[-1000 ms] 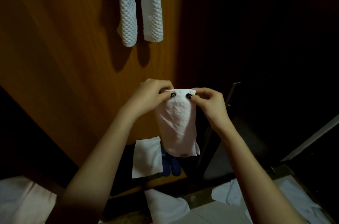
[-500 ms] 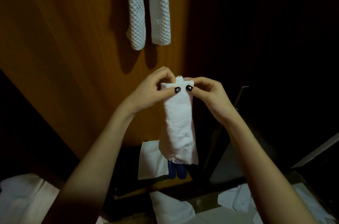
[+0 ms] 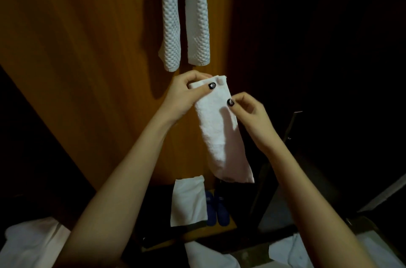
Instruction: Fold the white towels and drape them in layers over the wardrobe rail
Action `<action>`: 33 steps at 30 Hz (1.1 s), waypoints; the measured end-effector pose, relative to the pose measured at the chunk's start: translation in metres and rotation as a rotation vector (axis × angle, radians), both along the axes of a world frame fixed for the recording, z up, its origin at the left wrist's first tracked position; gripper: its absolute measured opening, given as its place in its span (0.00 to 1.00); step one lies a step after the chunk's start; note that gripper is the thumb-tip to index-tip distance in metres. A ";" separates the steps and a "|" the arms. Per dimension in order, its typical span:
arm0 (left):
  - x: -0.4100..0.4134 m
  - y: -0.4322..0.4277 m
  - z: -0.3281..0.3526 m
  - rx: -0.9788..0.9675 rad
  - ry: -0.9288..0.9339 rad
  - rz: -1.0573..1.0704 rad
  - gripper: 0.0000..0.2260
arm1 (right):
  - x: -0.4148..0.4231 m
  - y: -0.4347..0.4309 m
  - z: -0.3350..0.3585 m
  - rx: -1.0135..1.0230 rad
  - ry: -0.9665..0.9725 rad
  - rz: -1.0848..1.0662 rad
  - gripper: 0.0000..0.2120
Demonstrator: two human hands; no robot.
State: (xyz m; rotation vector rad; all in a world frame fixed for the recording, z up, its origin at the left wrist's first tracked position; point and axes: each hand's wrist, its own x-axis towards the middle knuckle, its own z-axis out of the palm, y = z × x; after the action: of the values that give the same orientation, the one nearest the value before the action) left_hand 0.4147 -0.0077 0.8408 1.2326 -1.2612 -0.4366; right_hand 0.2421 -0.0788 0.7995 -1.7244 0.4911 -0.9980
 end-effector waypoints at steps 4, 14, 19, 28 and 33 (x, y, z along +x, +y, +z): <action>0.007 -0.015 0.019 -0.043 0.072 0.097 0.04 | 0.000 -0.001 -0.020 -0.130 0.113 -0.142 0.15; 0.005 -0.051 0.051 -0.146 0.184 0.188 0.07 | -0.001 -0.010 -0.032 -0.224 0.256 -0.327 0.11; 0.008 -0.067 0.064 -0.182 0.273 0.225 0.07 | -0.015 -0.026 -0.042 -0.136 0.269 -0.308 0.09; 0.021 -0.093 0.064 -0.186 0.483 0.240 0.06 | -0.054 -0.062 -0.033 0.067 -0.079 -0.146 0.08; 0.024 -0.103 0.075 -0.190 0.455 0.224 0.07 | -0.061 -0.076 -0.024 0.040 -0.025 -0.027 0.12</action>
State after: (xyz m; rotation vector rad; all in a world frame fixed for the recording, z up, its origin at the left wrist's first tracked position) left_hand 0.4391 -0.1109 0.9153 1.0252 -0.7495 -0.3948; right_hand 0.1810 -0.1543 0.7755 -1.6713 0.5160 -1.0212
